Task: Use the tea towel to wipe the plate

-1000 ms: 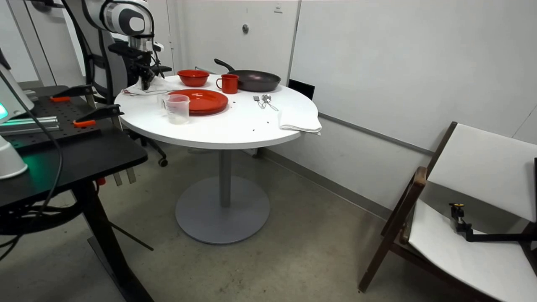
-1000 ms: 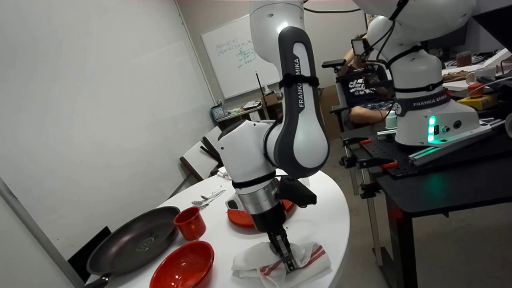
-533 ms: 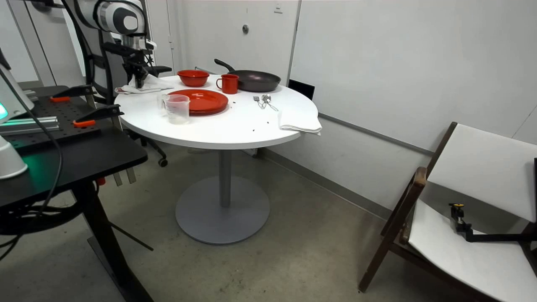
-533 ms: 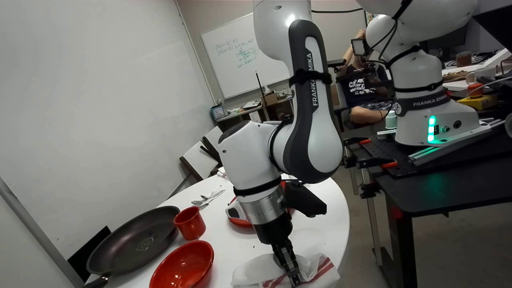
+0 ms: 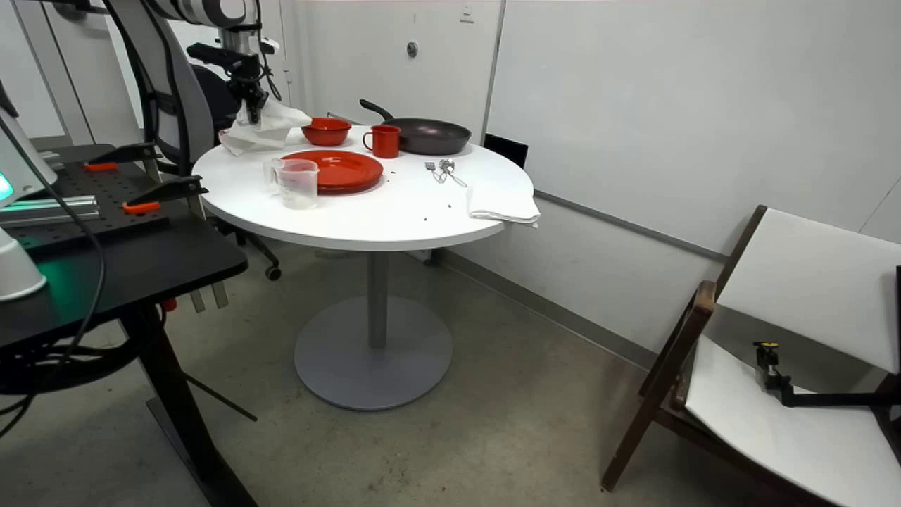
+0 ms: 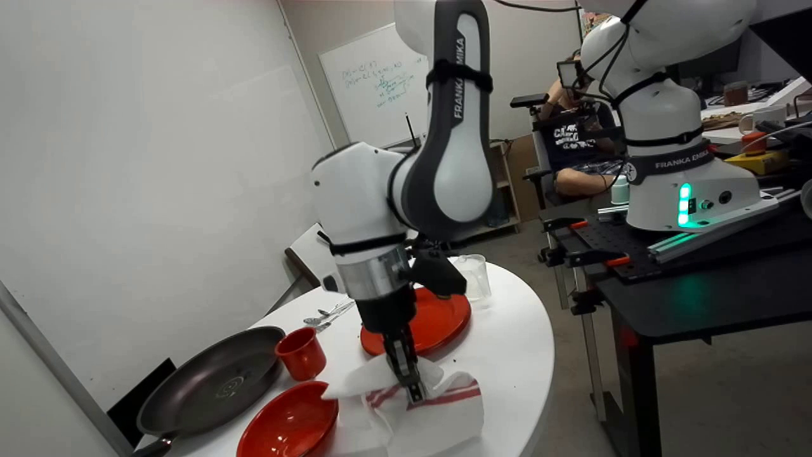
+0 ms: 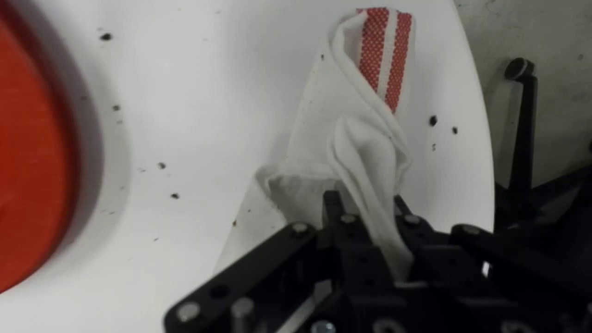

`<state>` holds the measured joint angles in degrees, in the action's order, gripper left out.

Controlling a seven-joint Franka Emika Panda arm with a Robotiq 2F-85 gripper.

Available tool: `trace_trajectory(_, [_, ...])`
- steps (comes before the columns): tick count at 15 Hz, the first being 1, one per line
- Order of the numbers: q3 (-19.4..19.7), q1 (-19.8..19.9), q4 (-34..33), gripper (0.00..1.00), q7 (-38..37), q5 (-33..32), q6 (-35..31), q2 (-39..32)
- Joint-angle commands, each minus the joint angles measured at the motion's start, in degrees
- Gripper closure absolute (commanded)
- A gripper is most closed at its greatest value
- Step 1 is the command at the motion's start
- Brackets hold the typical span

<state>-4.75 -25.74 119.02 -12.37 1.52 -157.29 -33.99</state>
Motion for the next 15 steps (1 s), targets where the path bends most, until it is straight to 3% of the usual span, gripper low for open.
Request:
trace_trajectory(1, [0.19, 5.5, 5.23, 0.97, 1.56, -1.0, 5.81, 10.95])
trace_trajectory(5, [-0.23, 12.36, 7.38, 0.97, 4.79, 0.12, 14.55, 21.14])
trace_trajectory(9, [0.8, 15.97, 8.13, 0.97, 5.48, -2.25, 21.14, 26.58])
trace_trajectory(15, [0.51, 17.84, 10.88, 0.97, 1.46, -2.98, 20.13, 28.95])
